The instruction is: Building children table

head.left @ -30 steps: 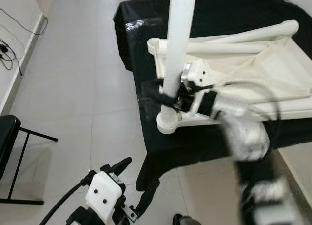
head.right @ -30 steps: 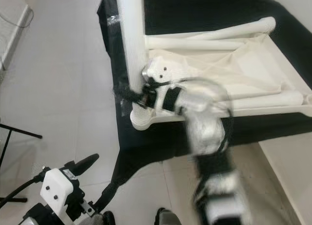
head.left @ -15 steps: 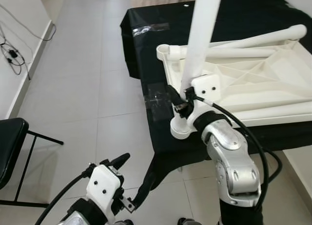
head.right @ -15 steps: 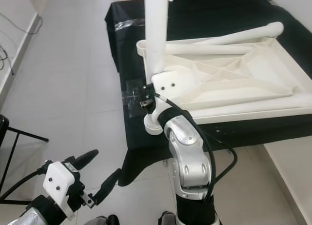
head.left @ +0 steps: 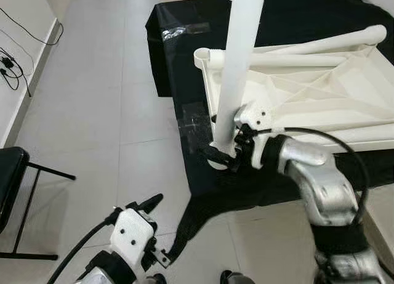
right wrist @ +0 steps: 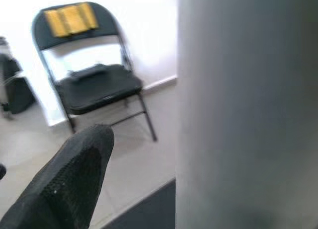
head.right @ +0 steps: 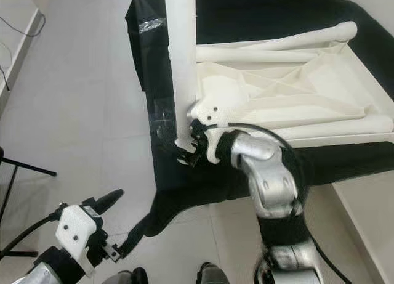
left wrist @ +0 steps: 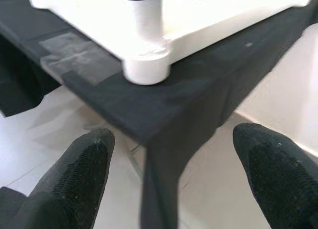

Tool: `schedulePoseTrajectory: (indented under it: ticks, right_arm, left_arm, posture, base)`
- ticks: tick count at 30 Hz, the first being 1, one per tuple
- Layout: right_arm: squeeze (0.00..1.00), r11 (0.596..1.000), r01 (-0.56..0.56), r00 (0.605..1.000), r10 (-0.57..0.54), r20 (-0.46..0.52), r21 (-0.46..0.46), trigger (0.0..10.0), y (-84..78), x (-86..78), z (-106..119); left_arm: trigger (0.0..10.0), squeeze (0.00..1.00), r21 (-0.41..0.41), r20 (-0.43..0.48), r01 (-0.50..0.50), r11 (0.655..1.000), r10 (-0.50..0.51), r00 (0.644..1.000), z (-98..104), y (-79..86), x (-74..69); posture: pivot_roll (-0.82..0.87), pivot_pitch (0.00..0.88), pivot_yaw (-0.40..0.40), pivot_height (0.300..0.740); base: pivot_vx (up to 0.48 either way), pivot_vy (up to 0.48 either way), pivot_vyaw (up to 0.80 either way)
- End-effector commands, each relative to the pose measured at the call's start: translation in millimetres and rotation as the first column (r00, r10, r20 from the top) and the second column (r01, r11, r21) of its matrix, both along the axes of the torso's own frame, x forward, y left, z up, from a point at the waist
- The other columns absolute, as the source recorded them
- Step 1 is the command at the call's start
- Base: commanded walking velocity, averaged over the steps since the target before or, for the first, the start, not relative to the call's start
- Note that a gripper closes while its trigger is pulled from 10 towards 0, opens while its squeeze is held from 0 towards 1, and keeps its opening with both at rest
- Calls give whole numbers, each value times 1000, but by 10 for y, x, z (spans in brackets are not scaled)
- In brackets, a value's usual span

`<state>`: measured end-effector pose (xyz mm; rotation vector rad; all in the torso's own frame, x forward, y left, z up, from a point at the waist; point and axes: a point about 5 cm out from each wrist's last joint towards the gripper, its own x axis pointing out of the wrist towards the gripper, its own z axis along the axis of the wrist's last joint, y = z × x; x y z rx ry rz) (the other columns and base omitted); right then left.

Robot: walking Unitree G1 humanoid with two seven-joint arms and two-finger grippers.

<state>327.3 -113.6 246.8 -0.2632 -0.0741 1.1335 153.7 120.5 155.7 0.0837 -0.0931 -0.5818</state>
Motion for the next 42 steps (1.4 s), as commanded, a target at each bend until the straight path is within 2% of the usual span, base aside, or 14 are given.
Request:
schedulePoseTrajectory:
  ticks: [1, 2, 3, 18, 22, 23, 24, 27, 34, 35, 36, 37, 38, 42]
  right_arm:
    - [0, 996, -84, 996, 85, -7, 27, 9725, 71, 40, 34]
    - [0, 994, -100, 995, 101, -13, 35, 9725, 69, 57, 60]
    - [0, 992, -125, 992, 126, -17, 31, 0, 66, 64, 76]
    - [0, 960, -276, 961, 274, -37, -56, 0, -215, -88, 79]
    - [0, 996, 80, 987, -85, -138, -41, 0, -214, -292, -314]
    - [0, 815, 566, 812, -577, -88, -127, 0, -208, -361, -598]
    - [0, 815, 566, 812, -577, -88, -127, 0, -208, -361, -598]
    - [0, 572, 806, 555, -820, -141, -154, 0, -272, -629, -764]
    - [0, 635, 770, 611, -762, -213, -65, 0, -35, -503, -676]
    - [0, 638, 768, 617, -758, -212, -49, 2863, -18, -448, -641]
    - [0, 641, 767, 622, -753, -213, -26, 10000, -2, -422, -599]
    - [0, 641, 767, 622, -753, -213, -26, 10000, -2, -422, -599]
    - [855, 679, 734, 664, -714, -222, 13, 10000, 33, -399, -549]
    - [1000, 825, 542, 830, -495, -257, 160, 10000, 173, -410, -344]
  left_arm:
    - [10000, 0, 5, -6, -2, 1000, 2, 1000, 6, -3, -52]
    - [10000, 0, 4, -7, -3, 1000, 3, 1000, 13, -4, -64]
    - [10000, 0, 5, -8, -3, 1000, 4, 1000, 20, -3, -78]
    - [10000, 0, 13, -20, -19, 1000, 19, 1000, 40, 16, -137]
    - [10000, 0, 13, -24, -22, 1000, 23, 999, 32, 31, -142]
    - [10000, 0, 13, -25, -26, 1000, 26, 999, 31, 54, -140]
    - [10000, 0, 13, -25, -26, 1000, 26, 999, 31, 54, -140]
    - [10000, 0, 15, -22, -28, 999, 28, 999, 34, 70, -109]
    - [10000, 0, 24, -13, -22, 999, 23, 1000, 1, 61, -36]
    - [10000, 0, 26, -11, -24, 999, 24, 1000, -4, 59, -24]
    - [10000, 0, 27, -8, -27, 999, 27, 1000, -6, 58, -16]
    - [10000, 0, 27, -8, -27, 999, 27, 1000, -6, 58, -16]
    - [10000, 0, 28, -5, -31, 999, 31, 1000, -6, 58, -11]
    - [10000, 0, 27, 0, -34, 999, 34, 999, -4, 56, 0]
  posture:
    - [65, 262, -7, 740]
    - [69, 267, -6, 740]
    - [75, 272, -6, 740]
    - [69, 297, 2, 740]
    - [47, 299, -12, 740]
    - [40, 298, -9, 740]
    - [40, 298, -9, 740]
    - [19, 304, 8, 740]
    - [27, 258, 9, 740]
    - [30, 256, 7, 740]
    - [31, 255, 6, 740]
    - [31, 255, 6, 740]
    - [31, 253, 3, 740]
    - [31, 252, 1, 740]
  base:
    - [0, 0, 0]
    - [0, 0, 0]
    - [0, 0, 0]
    - [0, 0, 0]
    - [0, 0, 0]
    - [0, 0, 0]
    - [0, 0, 0]
    - [0, 0, 0]
    - [0, 0, 0]
    - [0, 0, 0]
    - [0, 0, 0]
    - [0, 0, 0]
    - [0, 0, 0]
    - [0, 0, 0]
